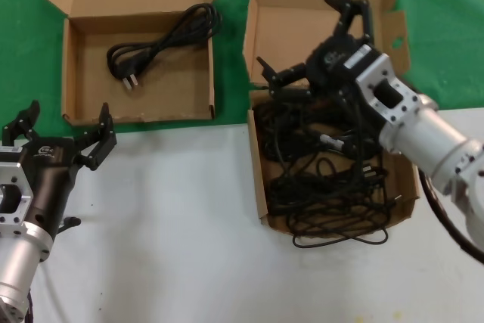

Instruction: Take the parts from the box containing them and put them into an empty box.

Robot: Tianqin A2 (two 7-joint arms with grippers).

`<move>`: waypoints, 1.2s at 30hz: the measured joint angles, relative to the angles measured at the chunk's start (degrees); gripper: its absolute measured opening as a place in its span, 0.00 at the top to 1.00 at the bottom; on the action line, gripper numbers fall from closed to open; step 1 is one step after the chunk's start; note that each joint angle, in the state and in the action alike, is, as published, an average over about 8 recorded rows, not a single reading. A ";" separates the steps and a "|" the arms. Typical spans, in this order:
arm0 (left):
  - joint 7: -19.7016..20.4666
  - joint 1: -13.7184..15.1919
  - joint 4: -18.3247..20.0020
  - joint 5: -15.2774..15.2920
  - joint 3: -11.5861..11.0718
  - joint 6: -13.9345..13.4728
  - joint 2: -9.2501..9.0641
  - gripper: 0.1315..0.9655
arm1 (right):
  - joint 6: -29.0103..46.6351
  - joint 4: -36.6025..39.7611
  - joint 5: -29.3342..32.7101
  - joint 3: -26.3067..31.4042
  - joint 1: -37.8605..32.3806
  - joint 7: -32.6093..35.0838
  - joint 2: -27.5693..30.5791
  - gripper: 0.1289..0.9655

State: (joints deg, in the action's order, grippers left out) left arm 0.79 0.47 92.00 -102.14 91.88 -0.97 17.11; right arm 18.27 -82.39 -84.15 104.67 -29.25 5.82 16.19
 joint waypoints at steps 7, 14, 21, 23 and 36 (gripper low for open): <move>-0.13 -0.08 -0.06 -0.17 -0.03 0.17 0.01 0.28 | -3.09 -1.57 -3.22 -2.20 4.94 -0.98 0.17 0.00; -0.27 -0.16 -0.11 -0.34 -0.07 0.33 0.03 0.15 | -6.23 -3.17 -6.48 -4.44 9.98 -1.99 0.34 0.00; -0.41 -0.24 -0.17 -0.51 -0.10 0.50 0.04 0.06 | -9.36 -4.76 -9.73 -6.66 14.98 -2.98 0.51 0.00; -0.45 -0.27 -0.18 -0.56 -0.11 0.54 0.04 0.04 | -10.24 -5.21 -10.65 -7.30 16.43 -3.26 0.56 0.00; -0.69 -0.41 -0.29 -0.87 -0.18 0.84 0.06 0.00 | -15.93 -8.10 -16.57 -11.35 25.53 -5.08 0.87 0.00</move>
State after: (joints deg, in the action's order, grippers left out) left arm 0.10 0.06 91.71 -103.01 91.70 -0.12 17.18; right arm 2.33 -90.49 -100.72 93.33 -3.73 0.74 17.06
